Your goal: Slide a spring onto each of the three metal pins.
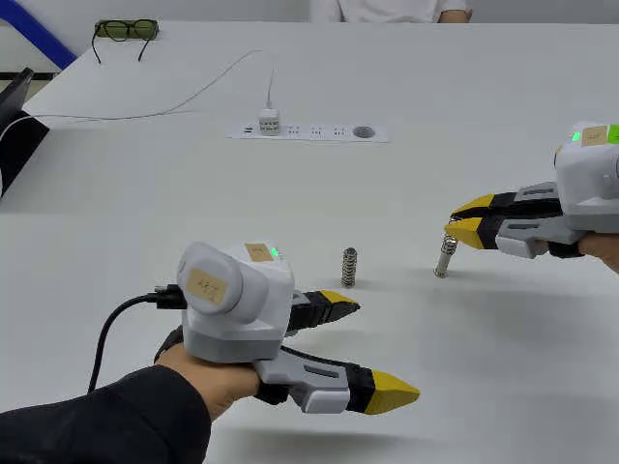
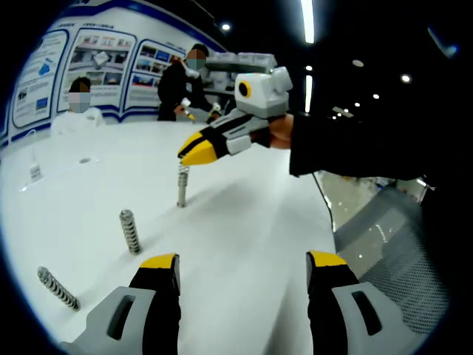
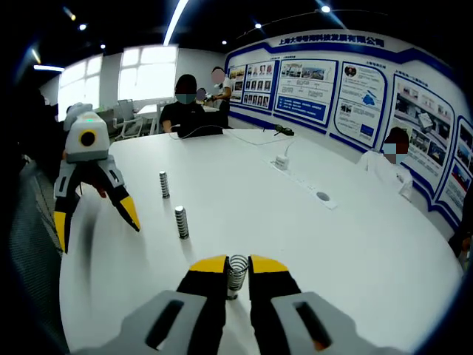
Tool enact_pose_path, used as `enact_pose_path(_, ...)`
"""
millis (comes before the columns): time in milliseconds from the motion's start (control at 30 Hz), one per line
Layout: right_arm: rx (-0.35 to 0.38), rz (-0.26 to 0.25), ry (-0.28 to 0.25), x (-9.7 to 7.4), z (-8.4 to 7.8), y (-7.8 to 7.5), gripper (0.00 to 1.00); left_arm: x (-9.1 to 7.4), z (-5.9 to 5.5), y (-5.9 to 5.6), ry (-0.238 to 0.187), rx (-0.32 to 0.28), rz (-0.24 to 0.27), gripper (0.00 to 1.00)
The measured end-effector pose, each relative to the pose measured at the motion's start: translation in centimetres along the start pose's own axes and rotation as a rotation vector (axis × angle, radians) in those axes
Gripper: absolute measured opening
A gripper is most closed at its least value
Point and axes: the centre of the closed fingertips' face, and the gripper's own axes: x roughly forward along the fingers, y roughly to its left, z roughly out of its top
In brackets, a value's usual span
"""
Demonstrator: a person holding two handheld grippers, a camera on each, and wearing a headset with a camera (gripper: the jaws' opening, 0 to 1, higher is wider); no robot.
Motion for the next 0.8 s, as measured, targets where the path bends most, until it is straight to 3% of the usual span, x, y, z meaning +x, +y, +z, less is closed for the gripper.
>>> enact_pose_path(800,0.041,0.009,0.04,1.2,-2.2,0.5,0.12,0.1,-0.3,0.1,0.009,-0.011,-0.002,0.69)
